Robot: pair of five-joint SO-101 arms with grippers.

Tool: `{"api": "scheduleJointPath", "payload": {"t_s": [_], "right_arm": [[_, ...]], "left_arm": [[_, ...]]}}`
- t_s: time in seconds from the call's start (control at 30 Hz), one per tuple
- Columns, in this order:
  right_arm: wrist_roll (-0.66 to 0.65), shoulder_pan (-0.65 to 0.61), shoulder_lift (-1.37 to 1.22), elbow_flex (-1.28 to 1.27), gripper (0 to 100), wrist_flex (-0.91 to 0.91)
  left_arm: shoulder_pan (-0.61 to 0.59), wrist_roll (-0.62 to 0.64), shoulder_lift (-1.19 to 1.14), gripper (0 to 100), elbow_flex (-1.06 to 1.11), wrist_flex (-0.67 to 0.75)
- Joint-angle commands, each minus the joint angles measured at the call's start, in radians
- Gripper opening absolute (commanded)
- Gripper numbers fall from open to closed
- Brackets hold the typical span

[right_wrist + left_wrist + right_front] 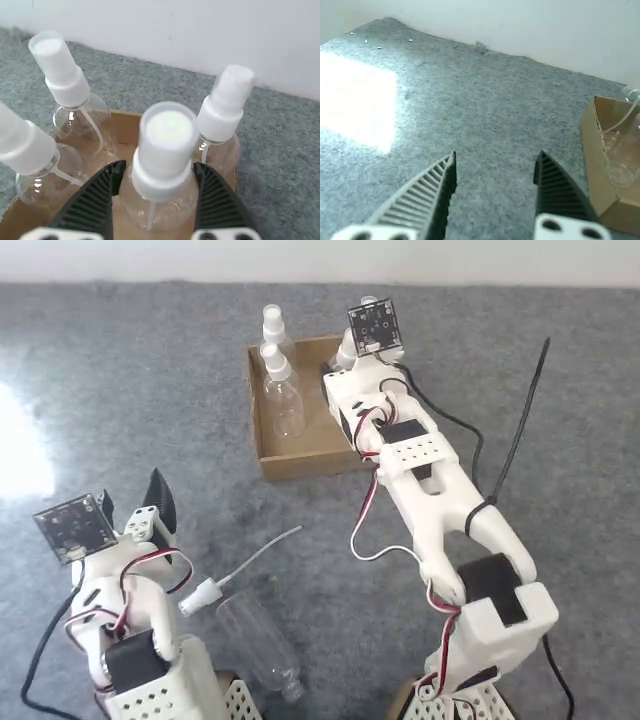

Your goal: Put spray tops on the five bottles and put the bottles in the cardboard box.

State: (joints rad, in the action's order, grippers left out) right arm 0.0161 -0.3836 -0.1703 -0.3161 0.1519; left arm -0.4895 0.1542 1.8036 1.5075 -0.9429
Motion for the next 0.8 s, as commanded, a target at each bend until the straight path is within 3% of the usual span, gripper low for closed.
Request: {"api": "scheduleJointPath", "payload": {"t_s": [0.0, 0.47, 0.77], "right_arm": [[-0.025, -0.019, -0.047, 0.110, 3.5, -0.031], [-0.025, -0.018, -0.107, 0.158, 3.8, -0.019], [-0.025, -0.018, -0.108, 0.304, 3.8, 0.219]], "left_arm": [[-0.003, 0.000, 0.023, 24, -0.008, 0.028], [-0.003, -0.002, 0.023, 24, -0.008, 0.028], [-0.003, -0.002, 0.023, 24, -0.008, 0.028]]}}
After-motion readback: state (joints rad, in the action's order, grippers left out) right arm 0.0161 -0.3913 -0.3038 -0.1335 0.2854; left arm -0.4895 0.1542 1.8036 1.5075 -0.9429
